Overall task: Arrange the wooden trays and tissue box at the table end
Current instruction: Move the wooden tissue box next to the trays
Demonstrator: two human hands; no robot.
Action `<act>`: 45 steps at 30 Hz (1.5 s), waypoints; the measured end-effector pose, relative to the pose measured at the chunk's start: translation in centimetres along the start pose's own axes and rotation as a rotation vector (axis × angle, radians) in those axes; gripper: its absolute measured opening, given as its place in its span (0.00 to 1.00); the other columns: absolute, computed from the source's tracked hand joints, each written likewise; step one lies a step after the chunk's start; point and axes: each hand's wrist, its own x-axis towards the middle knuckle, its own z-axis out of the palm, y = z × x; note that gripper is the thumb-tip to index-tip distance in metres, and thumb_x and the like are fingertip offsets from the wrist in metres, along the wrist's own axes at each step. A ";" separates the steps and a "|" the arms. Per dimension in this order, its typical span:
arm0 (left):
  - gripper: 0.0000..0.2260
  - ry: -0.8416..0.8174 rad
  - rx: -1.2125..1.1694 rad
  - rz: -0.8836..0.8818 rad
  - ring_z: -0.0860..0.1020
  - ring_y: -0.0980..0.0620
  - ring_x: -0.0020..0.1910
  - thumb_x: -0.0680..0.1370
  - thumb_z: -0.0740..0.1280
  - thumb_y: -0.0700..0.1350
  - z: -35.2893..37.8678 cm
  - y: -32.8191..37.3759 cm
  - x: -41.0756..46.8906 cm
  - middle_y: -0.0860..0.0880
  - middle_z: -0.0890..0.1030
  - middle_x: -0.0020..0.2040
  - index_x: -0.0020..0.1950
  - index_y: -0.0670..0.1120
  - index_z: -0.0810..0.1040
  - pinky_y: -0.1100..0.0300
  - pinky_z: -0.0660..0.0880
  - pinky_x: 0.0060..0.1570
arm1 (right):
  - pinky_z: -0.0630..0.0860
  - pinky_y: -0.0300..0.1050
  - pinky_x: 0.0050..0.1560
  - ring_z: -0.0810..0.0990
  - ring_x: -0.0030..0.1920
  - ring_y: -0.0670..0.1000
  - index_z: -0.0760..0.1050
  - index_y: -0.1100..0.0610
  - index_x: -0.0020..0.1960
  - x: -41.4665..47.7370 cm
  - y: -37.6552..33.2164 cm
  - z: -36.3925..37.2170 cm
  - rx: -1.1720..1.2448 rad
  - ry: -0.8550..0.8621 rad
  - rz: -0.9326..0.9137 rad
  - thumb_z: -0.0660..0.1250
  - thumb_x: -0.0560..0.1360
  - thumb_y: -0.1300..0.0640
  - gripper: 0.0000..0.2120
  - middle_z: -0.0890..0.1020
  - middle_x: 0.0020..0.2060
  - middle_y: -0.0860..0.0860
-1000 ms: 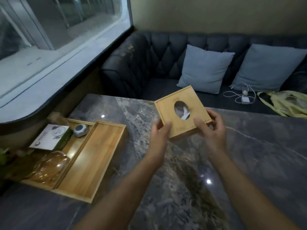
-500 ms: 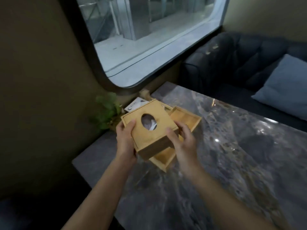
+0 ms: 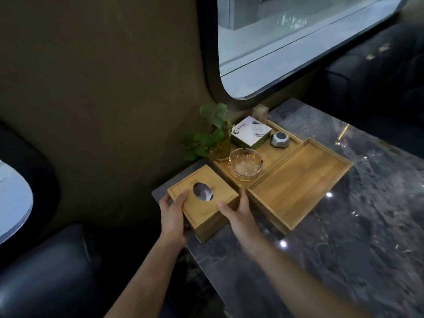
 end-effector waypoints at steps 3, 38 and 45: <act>0.23 -0.001 0.023 -0.030 0.79 0.46 0.49 0.71 0.70 0.50 0.1 -0.7 1.1 0.47 0.77 0.52 0.63 0.54 0.65 0.52 0.76 0.39 | 0.59 0.57 0.72 0.58 0.73 0.54 0.42 0.51 0.75 0.8 0.8 0.2 -0.010 0.039 0.066 0.69 0.71 0.53 0.44 0.56 0.75 0.54; 0.28 -0.107 0.251 -0.053 0.74 0.46 0.52 0.74 0.68 0.48 3.3 1.8 4.4 0.47 0.70 0.63 0.69 0.55 0.59 0.47 0.78 0.34 | 0.74 0.55 0.61 0.76 0.58 0.56 0.67 0.61 0.65 5.0 0.7 0.6 0.128 0.235 0.350 0.64 0.73 0.44 0.28 0.77 0.58 0.58; 0.30 -0.028 0.717 0.386 0.62 0.44 0.72 0.75 0.65 0.53 3.6 4.3 3.3 0.43 0.62 0.74 0.74 0.45 0.58 0.47 0.62 0.69 | 0.77 0.49 0.51 0.76 0.57 0.54 0.72 0.54 0.58 2.8 -2.8 -1.4 -0.114 0.166 0.345 0.64 0.73 0.46 0.17 0.77 0.56 0.52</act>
